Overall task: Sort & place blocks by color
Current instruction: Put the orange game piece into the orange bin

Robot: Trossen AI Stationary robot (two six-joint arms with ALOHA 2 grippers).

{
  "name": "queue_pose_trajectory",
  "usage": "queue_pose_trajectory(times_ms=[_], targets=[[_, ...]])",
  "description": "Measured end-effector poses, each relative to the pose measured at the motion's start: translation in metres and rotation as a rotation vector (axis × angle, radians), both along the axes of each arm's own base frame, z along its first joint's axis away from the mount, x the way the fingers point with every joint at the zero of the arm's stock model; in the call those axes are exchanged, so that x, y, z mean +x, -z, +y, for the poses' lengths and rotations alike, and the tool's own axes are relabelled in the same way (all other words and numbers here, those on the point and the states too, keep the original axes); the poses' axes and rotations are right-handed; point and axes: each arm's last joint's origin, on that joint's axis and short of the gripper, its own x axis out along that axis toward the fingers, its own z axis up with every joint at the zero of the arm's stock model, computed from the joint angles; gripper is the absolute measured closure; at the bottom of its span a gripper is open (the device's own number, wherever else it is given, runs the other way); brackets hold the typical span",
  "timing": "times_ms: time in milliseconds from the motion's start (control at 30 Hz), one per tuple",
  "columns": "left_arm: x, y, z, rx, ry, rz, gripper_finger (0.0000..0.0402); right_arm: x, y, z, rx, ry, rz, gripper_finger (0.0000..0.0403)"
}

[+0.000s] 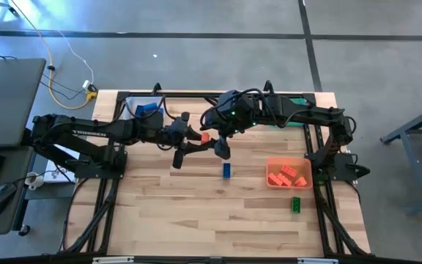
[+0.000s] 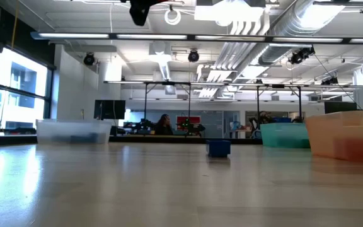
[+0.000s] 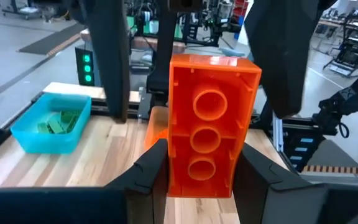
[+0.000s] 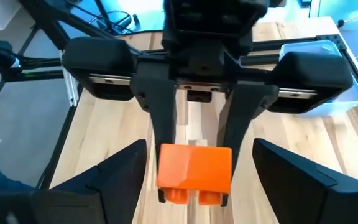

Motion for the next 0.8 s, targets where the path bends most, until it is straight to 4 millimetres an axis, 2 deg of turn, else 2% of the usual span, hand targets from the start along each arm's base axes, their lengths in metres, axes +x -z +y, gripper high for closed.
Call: queue_pose_trajectory(times_ms=[100,200,400,467,600,800], targets=[[0.0,-0.001,0.0,0.009,0.002,-0.009,0.0296,0.0,0.0,0.0,0.005,0.02,0.002,0.0126],[0.0,-0.002,0.0,0.011,0.005,-0.024,0.0296,0.0,0.0,0.0,0.009,0.023,0.003,0.0152],[0.001,-0.004,0.0,0.036,0.007,-0.037,0.0294,0.0,0.0,0.0,0.025,0.033,0.004,0.0258],[0.001,-0.003,0.0,0.026,0.003,-0.035,0.028,0.0,0.0,0.0,0.025,0.041,0.006,0.0291],[0.001,-0.003,0.0,0.027,0.006,-0.034,0.0253,0.0,0.0,0.002,0.048,0.058,0.007,0.0291],[0.001,-0.003,0.0,0.047,0.014,-0.034,0.0247,0.0,0.001,0.013,0.049,0.119,0.018,0.0291]])
